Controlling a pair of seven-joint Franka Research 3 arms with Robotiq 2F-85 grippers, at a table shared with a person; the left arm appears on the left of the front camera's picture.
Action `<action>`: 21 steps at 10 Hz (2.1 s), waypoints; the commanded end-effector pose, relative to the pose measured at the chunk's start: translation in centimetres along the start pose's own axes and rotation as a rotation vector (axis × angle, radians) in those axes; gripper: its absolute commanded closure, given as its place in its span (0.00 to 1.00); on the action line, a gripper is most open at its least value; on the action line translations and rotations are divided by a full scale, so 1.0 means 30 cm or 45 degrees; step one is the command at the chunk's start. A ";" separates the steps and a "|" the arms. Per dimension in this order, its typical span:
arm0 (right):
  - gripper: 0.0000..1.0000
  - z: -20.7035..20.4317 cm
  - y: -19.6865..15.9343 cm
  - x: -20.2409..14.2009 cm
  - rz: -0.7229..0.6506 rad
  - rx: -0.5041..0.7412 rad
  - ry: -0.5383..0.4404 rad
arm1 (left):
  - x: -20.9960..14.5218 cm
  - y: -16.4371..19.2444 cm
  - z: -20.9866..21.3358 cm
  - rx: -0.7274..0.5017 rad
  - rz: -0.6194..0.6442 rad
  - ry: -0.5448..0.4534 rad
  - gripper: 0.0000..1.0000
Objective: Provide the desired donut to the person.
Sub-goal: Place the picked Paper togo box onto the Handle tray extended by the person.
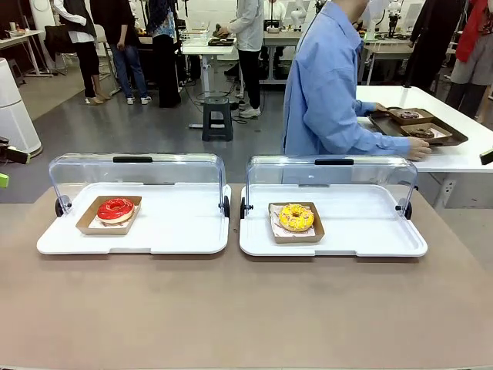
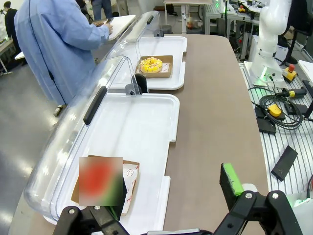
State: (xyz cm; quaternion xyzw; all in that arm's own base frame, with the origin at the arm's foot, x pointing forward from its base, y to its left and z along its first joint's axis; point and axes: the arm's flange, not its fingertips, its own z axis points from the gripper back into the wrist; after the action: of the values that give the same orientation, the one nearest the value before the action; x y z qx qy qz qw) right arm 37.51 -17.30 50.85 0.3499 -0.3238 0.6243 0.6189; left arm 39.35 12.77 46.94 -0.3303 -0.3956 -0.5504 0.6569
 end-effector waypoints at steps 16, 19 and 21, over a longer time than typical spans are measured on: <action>0.00 -0.009 -0.020 -0.109 -0.019 -0.139 0.043 | 0.001 -0.003 0.005 -0.001 -0.006 -0.007 0.00; 0.00 -0.009 -0.020 -0.109 -0.019 -0.139 0.043 | 0.001 -0.003 0.005 -0.001 -0.006 -0.007 0.00; 0.00 -0.009 -0.020 -0.109 -0.019 -0.139 0.043 | 0.001 -0.003 0.005 -0.001 -0.006 -0.007 0.00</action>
State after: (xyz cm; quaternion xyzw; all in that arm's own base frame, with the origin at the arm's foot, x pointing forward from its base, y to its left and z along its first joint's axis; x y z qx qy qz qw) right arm 38.07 -18.79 48.00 0.3068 -0.3454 0.6084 0.6453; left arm 39.36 12.76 46.94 -0.3303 -0.3955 -0.5505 0.6568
